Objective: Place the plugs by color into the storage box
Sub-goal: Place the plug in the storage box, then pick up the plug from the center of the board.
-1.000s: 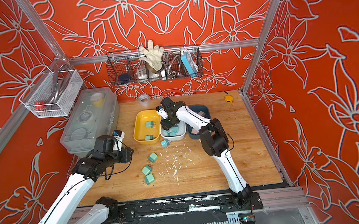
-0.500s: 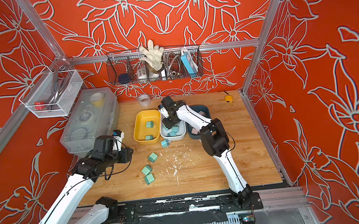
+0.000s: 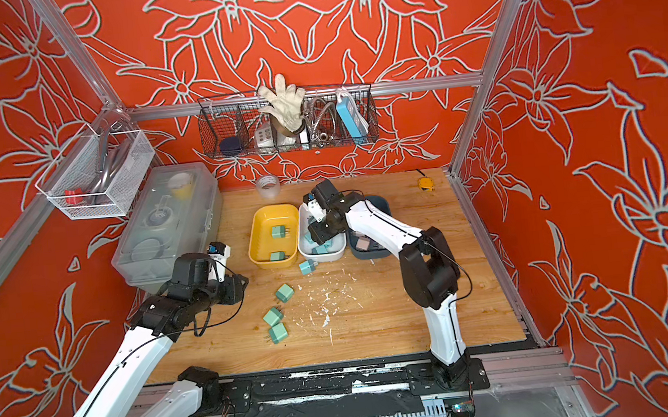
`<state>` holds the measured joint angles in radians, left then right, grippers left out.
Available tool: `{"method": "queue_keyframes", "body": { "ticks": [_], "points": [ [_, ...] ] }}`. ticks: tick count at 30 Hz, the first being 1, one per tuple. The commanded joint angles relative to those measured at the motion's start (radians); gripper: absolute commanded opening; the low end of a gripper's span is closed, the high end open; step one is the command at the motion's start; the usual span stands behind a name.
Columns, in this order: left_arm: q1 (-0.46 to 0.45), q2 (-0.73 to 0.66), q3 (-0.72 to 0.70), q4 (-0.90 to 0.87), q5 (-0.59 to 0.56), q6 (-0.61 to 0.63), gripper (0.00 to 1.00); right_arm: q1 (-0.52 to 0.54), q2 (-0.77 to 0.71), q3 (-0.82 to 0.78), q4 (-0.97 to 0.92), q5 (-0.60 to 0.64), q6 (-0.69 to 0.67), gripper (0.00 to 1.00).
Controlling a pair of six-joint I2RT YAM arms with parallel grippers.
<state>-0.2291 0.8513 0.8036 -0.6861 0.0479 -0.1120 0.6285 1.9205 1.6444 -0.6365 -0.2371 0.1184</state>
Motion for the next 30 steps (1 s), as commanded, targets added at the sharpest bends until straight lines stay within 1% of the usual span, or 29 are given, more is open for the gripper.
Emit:
{"method": "queue_keyframes", "body": {
  "ticks": [1,4,9,13,20,30],
  "points": [
    [0.007,-0.011,-0.008,0.012,0.016,0.004,0.57,0.029,-0.091,-0.126,0.147,-0.068,0.06,0.57],
    [0.007,-0.008,-0.011,0.013,0.025,0.002,0.57,0.053,-0.127,-0.209,0.195,-0.048,0.076,0.57],
    [0.006,-0.007,-0.011,0.013,0.029,0.002,0.57,0.107,-0.139,-0.286,0.227,-0.027,0.173,0.57],
    [0.006,-0.011,-0.012,0.011,0.026,0.003,0.57,0.162,-0.147,-0.345,0.287,0.027,0.213,0.57],
    [0.006,-0.014,-0.012,0.011,0.027,0.002,0.57,0.188,-0.11,-0.353,0.302,0.128,0.253,0.59],
    [0.006,-0.018,-0.012,0.011,0.03,0.002,0.57,0.204,-0.041,-0.328,0.305,0.17,0.273,0.59]
  ]
}}
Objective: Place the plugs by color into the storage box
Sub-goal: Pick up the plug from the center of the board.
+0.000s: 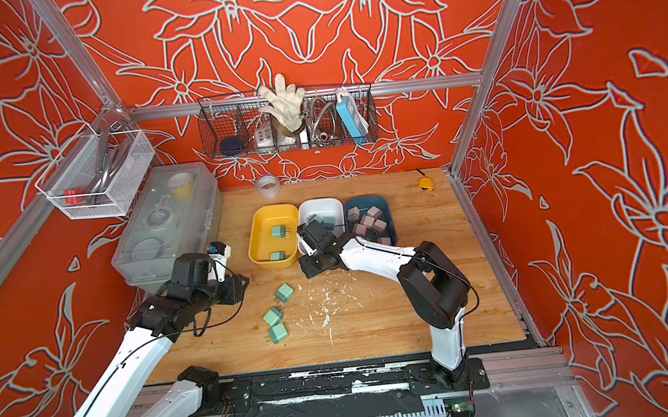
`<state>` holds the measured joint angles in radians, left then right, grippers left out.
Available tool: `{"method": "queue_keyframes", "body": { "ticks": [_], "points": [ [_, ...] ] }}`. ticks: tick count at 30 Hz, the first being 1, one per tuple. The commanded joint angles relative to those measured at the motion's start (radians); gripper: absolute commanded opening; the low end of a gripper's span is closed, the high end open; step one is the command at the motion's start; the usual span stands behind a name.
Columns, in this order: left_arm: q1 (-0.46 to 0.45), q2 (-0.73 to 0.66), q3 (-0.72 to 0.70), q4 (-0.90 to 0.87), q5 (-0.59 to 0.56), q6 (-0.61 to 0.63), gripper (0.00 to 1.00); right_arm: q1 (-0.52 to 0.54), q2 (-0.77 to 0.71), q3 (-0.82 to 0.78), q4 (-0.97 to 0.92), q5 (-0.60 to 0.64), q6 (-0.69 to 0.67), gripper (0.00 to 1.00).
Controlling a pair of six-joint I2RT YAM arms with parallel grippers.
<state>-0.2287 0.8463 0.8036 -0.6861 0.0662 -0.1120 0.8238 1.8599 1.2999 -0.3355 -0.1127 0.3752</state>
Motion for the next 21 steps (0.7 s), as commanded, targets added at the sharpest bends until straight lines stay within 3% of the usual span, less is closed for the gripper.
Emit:
{"method": "queue_keyframes", "body": {
  "ticks": [1,21],
  "points": [
    [0.006,-0.013,-0.012,0.011,0.012,0.002,0.57,0.009,0.023,0.016,0.005,0.052,0.016,0.59],
    [0.006,-0.007,-0.011,0.018,0.037,-0.002,0.57,0.046,0.171,0.15,-0.027,0.141,-0.01,0.6]
  ]
}}
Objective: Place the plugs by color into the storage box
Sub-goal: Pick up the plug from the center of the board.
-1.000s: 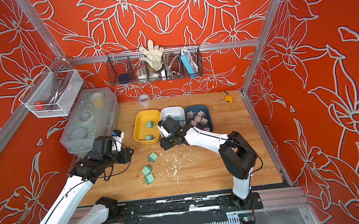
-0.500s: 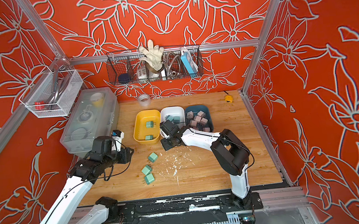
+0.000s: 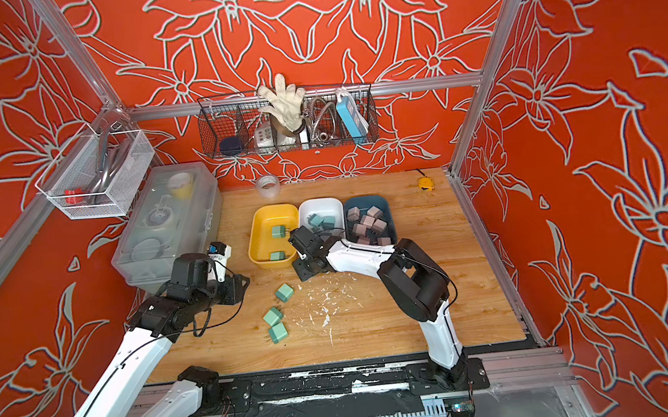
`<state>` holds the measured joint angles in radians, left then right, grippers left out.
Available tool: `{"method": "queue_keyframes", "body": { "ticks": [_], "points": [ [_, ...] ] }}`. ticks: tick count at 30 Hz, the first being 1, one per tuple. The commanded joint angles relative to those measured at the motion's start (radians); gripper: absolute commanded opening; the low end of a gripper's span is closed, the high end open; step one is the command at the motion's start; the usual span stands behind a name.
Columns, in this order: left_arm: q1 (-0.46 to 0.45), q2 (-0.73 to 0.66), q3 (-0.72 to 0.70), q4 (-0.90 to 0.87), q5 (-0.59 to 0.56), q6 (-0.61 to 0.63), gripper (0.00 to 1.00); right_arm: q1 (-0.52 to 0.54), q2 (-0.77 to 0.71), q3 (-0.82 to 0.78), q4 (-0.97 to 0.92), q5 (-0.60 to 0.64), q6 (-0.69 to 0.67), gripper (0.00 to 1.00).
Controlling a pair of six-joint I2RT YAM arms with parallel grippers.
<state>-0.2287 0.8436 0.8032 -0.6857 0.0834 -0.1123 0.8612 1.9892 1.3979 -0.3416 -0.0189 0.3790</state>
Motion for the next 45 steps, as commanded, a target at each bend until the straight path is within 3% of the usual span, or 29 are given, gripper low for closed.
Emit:
{"method": "queue_keyframes", "body": {
  "ticks": [1,13,23,32,45],
  "points": [
    [0.006,-0.005,-0.01,0.017,0.021,-0.001,0.57,0.01,0.049,0.06,-0.024,0.052,-0.015,0.6],
    [0.005,-0.021,-0.013,0.017,0.016,-0.001,0.57,0.019,0.083,0.095,-0.049,0.069,-0.021,0.57],
    [0.006,-0.026,-0.013,0.016,0.017,-0.002,0.57,0.027,-0.018,0.04,-0.032,0.019,-0.045,0.4],
    [0.005,-0.025,-0.013,0.015,0.015,-0.001,0.57,0.027,-0.098,-0.004,-0.007,-0.109,-0.062,0.38],
    [0.006,-0.021,-0.014,0.017,0.012,0.0,0.57,0.026,-0.211,-0.064,0.077,-0.17,-0.063,0.36]
  ]
}}
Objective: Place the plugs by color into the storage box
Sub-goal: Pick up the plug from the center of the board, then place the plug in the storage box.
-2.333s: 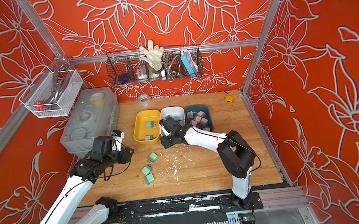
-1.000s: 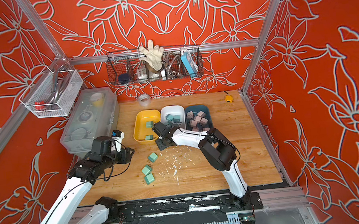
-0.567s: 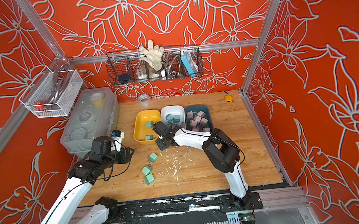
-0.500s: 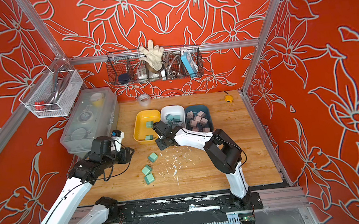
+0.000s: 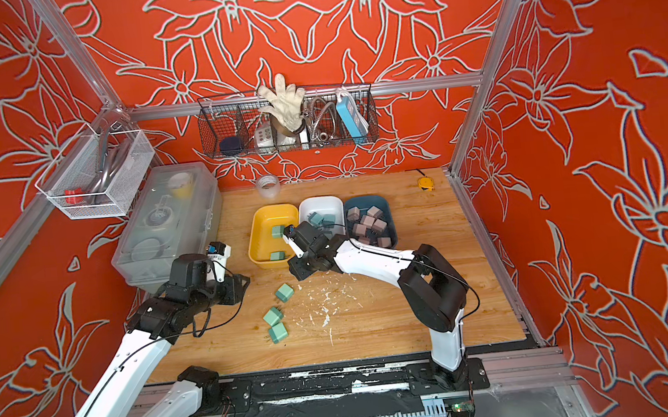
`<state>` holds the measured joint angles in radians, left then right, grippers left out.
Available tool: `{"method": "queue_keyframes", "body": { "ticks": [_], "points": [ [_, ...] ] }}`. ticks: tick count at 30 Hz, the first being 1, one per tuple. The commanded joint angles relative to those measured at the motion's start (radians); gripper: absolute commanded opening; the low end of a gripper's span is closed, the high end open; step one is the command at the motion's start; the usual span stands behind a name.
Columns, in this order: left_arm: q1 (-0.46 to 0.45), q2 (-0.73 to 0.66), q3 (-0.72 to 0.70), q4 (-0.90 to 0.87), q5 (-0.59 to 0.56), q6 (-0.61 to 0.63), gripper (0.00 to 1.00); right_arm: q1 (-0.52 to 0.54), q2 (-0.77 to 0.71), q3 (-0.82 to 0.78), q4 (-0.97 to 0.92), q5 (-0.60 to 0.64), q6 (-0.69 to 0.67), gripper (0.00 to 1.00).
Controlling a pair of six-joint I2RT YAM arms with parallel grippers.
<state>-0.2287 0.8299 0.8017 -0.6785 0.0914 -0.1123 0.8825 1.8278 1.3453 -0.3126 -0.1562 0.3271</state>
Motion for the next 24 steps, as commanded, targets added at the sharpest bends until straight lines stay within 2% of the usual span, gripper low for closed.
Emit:
{"method": "queue_keyframes", "body": {
  "ticks": [1,6,11,14,16,19,24],
  "points": [
    [0.006,-0.006,-0.013,0.01,0.0,0.002,0.57,0.003,-0.057,-0.007,0.047,-0.027,-0.013,0.36],
    [0.006,-0.02,-0.002,0.012,-0.009,0.009,0.57,-0.019,-0.079,0.032,0.008,0.049,-0.055,0.35],
    [0.006,-0.074,-0.027,0.062,0.01,-0.017,0.57,-0.089,-0.057,0.126,-0.113,0.108,-0.139,0.35],
    [0.006,-0.07,-0.015,0.095,0.084,-0.087,0.57,-0.158,-0.026,0.191,-0.205,0.115,-0.17,0.35],
    [0.006,-0.041,0.005,0.139,0.161,-0.16,0.57,-0.203,-0.006,0.226,-0.264,0.12,-0.188,0.35],
    [0.005,0.039,0.047,0.192,0.247,-0.202,0.57,-0.254,0.027,0.26,-0.323,0.166,-0.23,0.36],
    [-0.009,0.228,0.151,0.179,0.251,-0.158,0.57,-0.298,0.128,0.362,-0.425,0.254,-0.292,0.36]
  ]
}}
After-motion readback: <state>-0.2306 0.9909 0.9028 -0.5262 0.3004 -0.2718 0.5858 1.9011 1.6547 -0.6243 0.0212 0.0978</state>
